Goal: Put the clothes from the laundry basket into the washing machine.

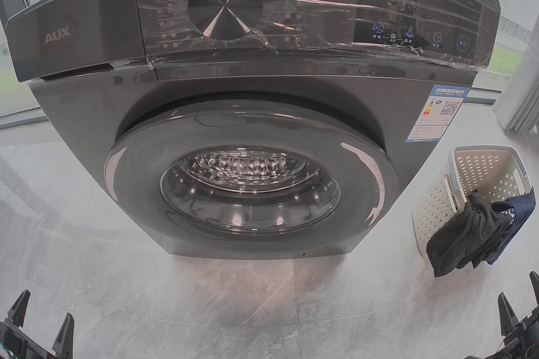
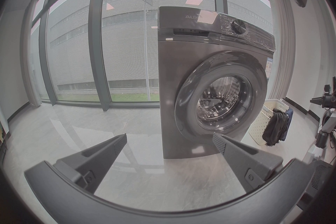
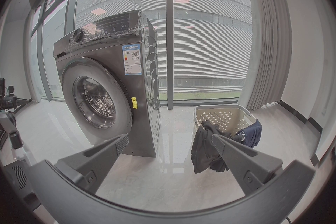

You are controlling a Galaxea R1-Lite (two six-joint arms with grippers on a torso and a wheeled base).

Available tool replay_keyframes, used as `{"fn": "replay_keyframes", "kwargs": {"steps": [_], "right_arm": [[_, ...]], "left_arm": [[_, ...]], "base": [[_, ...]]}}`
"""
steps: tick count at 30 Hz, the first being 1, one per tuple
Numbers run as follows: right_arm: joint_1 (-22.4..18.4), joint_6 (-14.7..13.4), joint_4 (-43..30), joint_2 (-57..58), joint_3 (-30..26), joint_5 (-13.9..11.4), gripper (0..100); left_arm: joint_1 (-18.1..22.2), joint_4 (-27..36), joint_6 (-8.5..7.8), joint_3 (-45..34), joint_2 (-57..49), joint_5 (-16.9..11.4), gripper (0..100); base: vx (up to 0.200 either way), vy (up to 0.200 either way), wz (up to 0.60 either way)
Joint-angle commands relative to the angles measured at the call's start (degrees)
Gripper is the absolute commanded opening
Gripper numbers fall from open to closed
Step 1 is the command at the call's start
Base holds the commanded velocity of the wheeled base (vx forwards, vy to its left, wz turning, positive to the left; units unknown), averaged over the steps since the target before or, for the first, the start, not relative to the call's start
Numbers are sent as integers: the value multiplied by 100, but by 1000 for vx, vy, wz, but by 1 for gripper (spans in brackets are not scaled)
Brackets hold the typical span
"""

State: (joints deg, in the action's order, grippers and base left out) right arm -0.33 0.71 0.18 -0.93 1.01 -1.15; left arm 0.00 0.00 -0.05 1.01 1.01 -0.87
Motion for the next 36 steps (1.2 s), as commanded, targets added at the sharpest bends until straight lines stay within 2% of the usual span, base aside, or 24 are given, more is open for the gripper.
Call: {"fn": "replay_keyframes", "kwargs": {"steps": [1,3,11,21,24,25,26,27,28,29,31,32,33,36], "right_arm": [[-2,8,-1,75,-101,-8,100],[15,0,8,84,-101,-8,100],[15,-9,17,84,-101,-8,100],[7,-62,61,93,-101,0,100],[15,-71,395,93,215,-44,100],[42,-88,518,-30,725,-35,100],[42,-88,500,-48,769,-35,100],[77,-79,377,-391,1217,-88,100],[77,-79,360,-426,1252,-96,100],[165,-44,175,-918,1551,-290,100],[279,17,184,-1525,1683,-474,100],[288,35,184,-1568,1683,-483,100],[472,193,219,-2236,1832,-720,100],[762,334,263,-3133,2096,-1133,100]], "left_arm": [[0,0,-4,-101,-101,-1,100],[0,0,49,-101,-101,-28,100],[0,0,40,-101,-101,-10,100],[0,-9,14,-101,-101,-10,100],[0,-9,-4,-101,-101,-10,100],[0,0,-13,-101,-101,-10,100],[0,-9,-13,-101,-101,-10,100],[0,0,-13,-101,-101,-10,100],[0,-9,-13,-101,-101,-10,100],[0,-9,-13,-101,-101,-10,100],[0,-9,-13,-101,-101,-10,100],[0,-9,-13,-101,-101,-10,100],[0,-9,-13,-101,-101,-10,100],[0,0,-13,-101,-101,-10,100]], "base": [[0,0,0],[0,100,0],[0,200,0],[0,0,0],[0,0,0],[0,0,0],[0,0,0],[0,0,0],[0,0,0],[0,0,0],[0,0,0],[0,0,0],[0,0,0],[0,0,0]]}}
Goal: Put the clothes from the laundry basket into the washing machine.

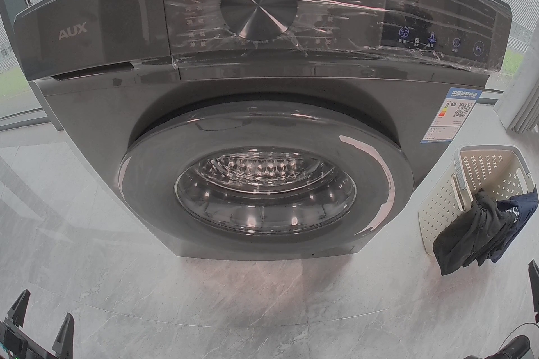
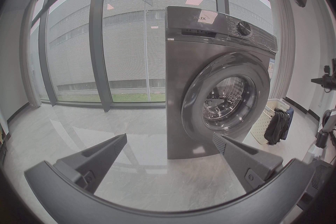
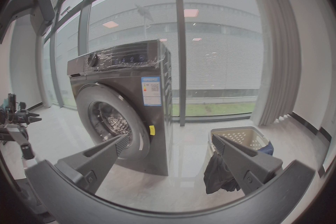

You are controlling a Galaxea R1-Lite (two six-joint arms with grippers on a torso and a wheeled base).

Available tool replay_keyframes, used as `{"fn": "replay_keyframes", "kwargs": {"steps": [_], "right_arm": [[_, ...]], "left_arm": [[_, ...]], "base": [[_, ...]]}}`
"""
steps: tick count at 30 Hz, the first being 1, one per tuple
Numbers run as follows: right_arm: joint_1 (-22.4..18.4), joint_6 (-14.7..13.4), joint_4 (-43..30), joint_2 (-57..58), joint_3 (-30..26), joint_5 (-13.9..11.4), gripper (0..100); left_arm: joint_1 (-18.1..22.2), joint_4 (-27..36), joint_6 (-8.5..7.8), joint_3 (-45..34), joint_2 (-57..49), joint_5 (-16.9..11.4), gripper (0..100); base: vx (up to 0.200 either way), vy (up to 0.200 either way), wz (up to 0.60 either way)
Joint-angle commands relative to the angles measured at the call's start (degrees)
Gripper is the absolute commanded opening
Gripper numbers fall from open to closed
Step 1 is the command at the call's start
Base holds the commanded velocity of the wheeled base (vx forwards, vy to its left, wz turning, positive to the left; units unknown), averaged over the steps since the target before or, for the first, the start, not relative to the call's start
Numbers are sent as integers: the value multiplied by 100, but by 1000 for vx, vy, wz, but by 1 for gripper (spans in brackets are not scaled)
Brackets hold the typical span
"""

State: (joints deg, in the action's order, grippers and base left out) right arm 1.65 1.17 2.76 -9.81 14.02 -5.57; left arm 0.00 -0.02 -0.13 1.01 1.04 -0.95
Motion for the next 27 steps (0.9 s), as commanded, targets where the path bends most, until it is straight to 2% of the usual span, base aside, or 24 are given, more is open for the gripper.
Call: {"fn": "replay_keyframes", "kwargs": {"steps": [1,2,4,5,6,7,12,16,21,23,27], "right_arm": [[697,296,85,-2596,901,-796,100],[697,296,85,-2596,901,-796,100],[1180,278,630,-3378,1015,-902,100],[1180,278,630,-3378,1015,-902,100],[1672,208,1148,-3914,1024,-867,100],[1795,164,1386,-4169,1015,-858,100],[2033,-170,1966,-5092,1085,-840,100],[2156,-495,2010,-5338,1200,-814,100],[2375,-1093,2036,-5962,1446,-251,100],[2490,-1277,2045,-6103,1534,-128,100],[2551,-1304,2335,-6481,1718,3,100]], "left_arm": [[0,-6,-4,-101,-104,-2,100],[0,-6,-4,-101,-104,-2,100],[0,-6,-4,-101,-104,-2,100],[0,-6,-4,-101,-104,-2,100],[0,-6,-4,-101,-104,-2,100],[0,2,-4,-101,-104,-2,100],[0,2,5,-101,-104,-2,100],[0,2,5,-101,-104,-2,100],[0,2,5,-101,-104,-2,100],[0,2,5,-101,-104,-2,100],[0,2,13,-101,-104,-2,100]], "base": [[0,0,0],[0,0,0],[0,0,0],[0,0,0],[0,0,0],[0,0,0],[0,0,0],[0,0,0],[0,0,0],[0,0,0],[0,0,0]]}}
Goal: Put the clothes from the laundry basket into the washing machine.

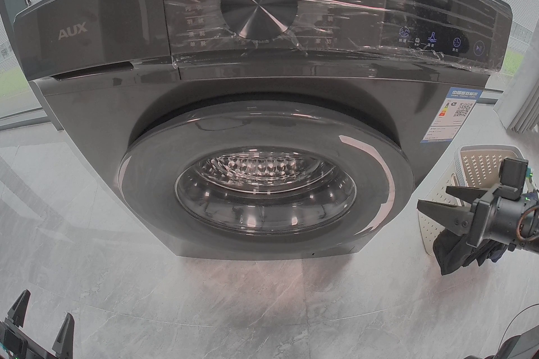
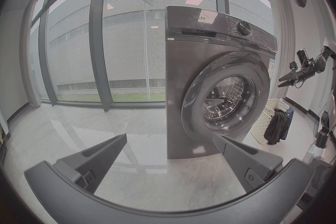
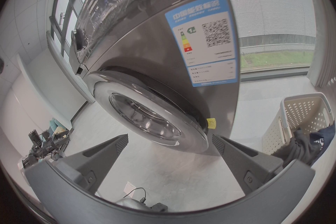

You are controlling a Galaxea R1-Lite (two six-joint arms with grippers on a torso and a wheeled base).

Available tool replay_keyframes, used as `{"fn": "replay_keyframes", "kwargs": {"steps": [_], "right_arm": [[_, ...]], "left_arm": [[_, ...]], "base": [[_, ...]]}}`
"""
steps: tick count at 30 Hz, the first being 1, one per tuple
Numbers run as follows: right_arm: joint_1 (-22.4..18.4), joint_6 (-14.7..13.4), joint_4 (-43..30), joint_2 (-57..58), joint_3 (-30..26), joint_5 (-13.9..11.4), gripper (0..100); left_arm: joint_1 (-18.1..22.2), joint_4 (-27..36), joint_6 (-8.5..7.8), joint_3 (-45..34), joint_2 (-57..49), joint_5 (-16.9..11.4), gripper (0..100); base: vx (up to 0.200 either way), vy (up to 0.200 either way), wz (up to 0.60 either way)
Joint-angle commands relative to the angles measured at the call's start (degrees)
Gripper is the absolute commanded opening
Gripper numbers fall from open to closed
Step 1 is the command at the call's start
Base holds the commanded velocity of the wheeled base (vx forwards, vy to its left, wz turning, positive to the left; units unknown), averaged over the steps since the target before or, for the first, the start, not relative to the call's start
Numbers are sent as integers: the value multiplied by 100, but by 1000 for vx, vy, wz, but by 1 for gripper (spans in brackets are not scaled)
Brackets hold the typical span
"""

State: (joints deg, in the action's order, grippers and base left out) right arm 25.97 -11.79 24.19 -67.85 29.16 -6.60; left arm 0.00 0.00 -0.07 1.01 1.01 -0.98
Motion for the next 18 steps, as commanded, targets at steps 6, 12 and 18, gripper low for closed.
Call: {"fn": "replay_keyframes", "kwargs": {"steps": [6,12,18], "right_arm": [[233,45,781,-1204,336,387,100],[233,159,868,-1468,494,387,100],[269,168,868,-1661,696,378,100]], "left_arm": [[0,0,7,-101,-101,1,100],[0,0,7,-101,-101,1,100],[0,-9,7,-101,-101,1,100]], "base": [[0,0,0],[0,0,0],[0,0,0]]}}
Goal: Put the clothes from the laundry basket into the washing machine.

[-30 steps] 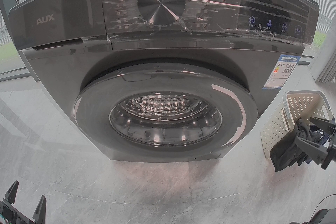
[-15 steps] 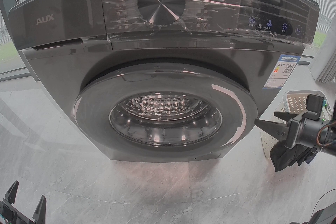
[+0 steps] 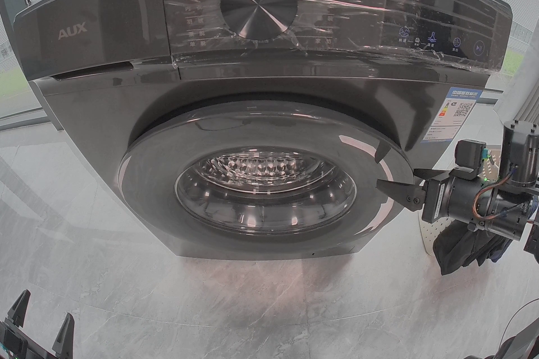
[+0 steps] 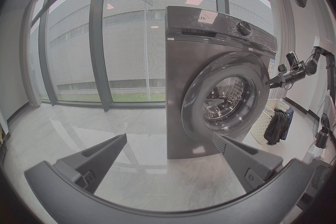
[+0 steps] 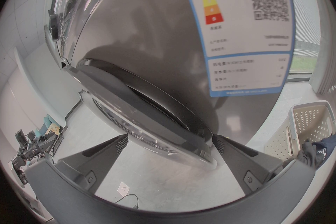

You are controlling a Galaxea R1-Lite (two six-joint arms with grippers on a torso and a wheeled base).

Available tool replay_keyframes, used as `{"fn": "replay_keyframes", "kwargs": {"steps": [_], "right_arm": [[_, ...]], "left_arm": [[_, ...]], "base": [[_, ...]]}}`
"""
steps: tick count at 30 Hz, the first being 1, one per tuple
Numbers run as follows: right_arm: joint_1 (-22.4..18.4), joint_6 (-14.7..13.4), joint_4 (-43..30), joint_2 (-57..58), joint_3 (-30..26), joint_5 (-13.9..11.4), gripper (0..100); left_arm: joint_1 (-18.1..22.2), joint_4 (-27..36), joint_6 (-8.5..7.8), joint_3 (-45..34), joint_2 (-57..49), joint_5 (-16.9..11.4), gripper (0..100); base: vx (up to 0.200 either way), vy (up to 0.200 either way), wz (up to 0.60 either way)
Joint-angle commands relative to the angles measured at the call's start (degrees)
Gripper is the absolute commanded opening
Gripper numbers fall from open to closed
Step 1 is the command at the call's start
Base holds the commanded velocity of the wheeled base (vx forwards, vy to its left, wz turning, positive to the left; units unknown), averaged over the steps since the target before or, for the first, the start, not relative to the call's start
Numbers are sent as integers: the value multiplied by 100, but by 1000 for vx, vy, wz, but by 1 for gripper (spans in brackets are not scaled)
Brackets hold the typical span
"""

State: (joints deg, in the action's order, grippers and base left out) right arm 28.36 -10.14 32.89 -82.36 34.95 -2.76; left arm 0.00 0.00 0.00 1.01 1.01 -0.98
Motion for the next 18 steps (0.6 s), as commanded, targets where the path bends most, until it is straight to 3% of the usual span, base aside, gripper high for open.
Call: {"fn": "replay_keyframes", "kwargs": {"steps": [1,8,18], "right_arm": [[56,4,-2,-245,161,-6,100],[249,4,-2,-386,179,-15,100],[425,83,-55,440,-647,-199,100]], "left_arm": [[0,0,0,-101,-101,1,100],[0,0,0,-101,-101,1,100],[0,0,0,-101,-101,1,100]], "base": [[0,0,0],[0,0,0],[0,0,0]]}}
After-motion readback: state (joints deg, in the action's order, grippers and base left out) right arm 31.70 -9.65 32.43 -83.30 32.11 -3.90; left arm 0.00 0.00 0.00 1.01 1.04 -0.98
